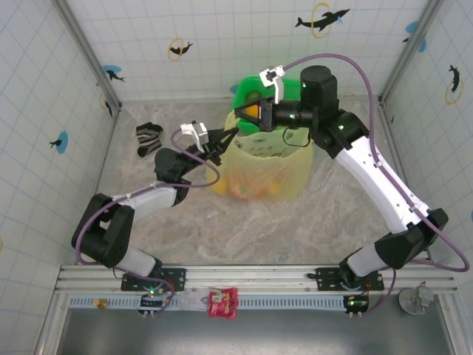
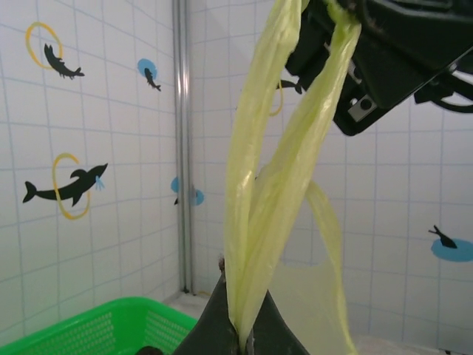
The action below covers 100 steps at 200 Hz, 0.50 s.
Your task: Place the fake fruits into the plastic bag and tie a complex knot
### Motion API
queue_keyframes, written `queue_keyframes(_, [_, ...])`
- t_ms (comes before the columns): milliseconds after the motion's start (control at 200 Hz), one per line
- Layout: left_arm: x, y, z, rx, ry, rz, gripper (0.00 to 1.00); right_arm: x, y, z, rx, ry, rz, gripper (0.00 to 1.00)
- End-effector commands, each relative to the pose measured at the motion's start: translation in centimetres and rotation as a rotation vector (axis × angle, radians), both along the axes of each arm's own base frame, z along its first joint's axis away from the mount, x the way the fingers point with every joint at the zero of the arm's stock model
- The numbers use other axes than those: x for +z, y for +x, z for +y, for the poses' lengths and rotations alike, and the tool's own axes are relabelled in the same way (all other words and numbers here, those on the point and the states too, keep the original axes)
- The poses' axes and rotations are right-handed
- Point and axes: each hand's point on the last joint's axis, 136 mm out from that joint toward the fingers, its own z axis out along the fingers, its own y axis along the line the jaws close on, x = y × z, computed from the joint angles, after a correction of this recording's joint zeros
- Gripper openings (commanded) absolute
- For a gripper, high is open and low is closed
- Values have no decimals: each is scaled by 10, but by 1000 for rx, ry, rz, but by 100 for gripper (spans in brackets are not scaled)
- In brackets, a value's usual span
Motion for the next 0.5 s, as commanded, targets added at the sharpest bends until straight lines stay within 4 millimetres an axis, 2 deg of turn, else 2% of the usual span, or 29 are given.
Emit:
queue_keyframes(0, [-2, -7, 3, -23, -15, 3, 2, 30, -5, -14, -10, 98, -62, 0])
queue_keyframes(100, [-3, -5, 4, -10, -6, 12, 0, 30, 1, -20, -37, 111, -59, 0])
queue_keyframes(265, [2, -7, -1, -9, 4, 22, 0, 27, 5, -18, -47, 102, -59, 0])
queue_keyframes(330, [4, -3, -1, 30, 7, 48, 0, 28, 8, -19, -69, 82, -82, 23])
queue_keyframes(365, [4, 1, 0, 52, 12, 78, 0, 27, 11, -22, -90, 61, -102, 32])
queue_keyframes(430, [5, 8, 6, 132, 24, 84, 0, 29, 18, -31, -165, 13, -142, 44])
queue_keyframes(495, [4, 17, 19, 230, 9, 133, 0, 32, 23, -43, -236, -25, -194, 51])
